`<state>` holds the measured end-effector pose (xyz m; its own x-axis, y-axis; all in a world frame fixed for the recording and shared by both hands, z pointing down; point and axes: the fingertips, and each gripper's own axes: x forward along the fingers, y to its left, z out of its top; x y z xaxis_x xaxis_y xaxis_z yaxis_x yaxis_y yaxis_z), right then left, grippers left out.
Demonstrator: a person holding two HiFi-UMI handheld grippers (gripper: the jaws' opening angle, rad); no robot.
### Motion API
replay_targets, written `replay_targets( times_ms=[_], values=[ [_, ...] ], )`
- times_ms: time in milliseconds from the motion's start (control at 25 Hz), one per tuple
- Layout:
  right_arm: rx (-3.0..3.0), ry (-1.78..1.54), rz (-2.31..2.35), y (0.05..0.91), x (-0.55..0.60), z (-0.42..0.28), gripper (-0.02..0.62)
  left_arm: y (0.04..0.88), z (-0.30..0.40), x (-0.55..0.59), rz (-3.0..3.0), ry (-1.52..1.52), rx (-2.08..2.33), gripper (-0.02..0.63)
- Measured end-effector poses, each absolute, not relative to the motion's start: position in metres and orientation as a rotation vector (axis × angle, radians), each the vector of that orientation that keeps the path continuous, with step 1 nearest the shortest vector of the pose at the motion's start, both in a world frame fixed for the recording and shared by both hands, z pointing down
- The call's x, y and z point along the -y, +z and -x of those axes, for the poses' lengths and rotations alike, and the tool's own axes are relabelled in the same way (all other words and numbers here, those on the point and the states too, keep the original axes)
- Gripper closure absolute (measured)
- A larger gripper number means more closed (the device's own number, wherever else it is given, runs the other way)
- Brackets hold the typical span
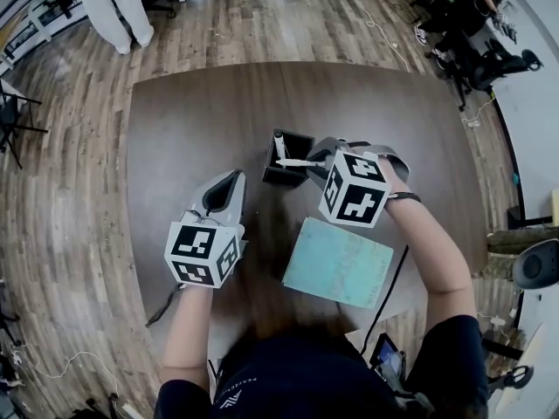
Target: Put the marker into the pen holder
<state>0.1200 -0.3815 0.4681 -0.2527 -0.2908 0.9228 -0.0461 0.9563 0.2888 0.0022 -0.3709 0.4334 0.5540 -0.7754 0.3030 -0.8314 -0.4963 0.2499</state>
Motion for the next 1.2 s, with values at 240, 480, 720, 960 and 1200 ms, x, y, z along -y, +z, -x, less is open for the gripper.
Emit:
replay_targets(
  times_ms=[240, 480, 720, 960, 1200],
  values=[
    [1.769, -0.294, -0.142, 0.470, 0.384, -0.115, 0.557, 0.439, 0.003, 0.370, -2.408, 0.216, 1.316, 0.600],
    [1.748, -0.386, -0.139, 0.474, 0.392, -0.104, 0.551, 0.442, 0.009, 0.369, -2.399, 0.219, 1.306, 0.600],
    [1.810, -0.345, -0.176, 0.472, 0.390, -0.100, 0.525, 0.443, 0.011, 0.367, -2.398, 0.221, 1.306, 0.600],
    [1.838, -0.348, -0.220, 0.467, 0.388, -0.102, 0.549, 0.439, 0.011, 0.365, -2.403, 0.220, 1.314, 0.600],
    [1.899, -0.364, -0.301, 0.456, 0.383, -0.101, 0.574, 0.427, 0.014, 0.360, -2.420, 0.184, 1.350, 0.600]
  ],
)
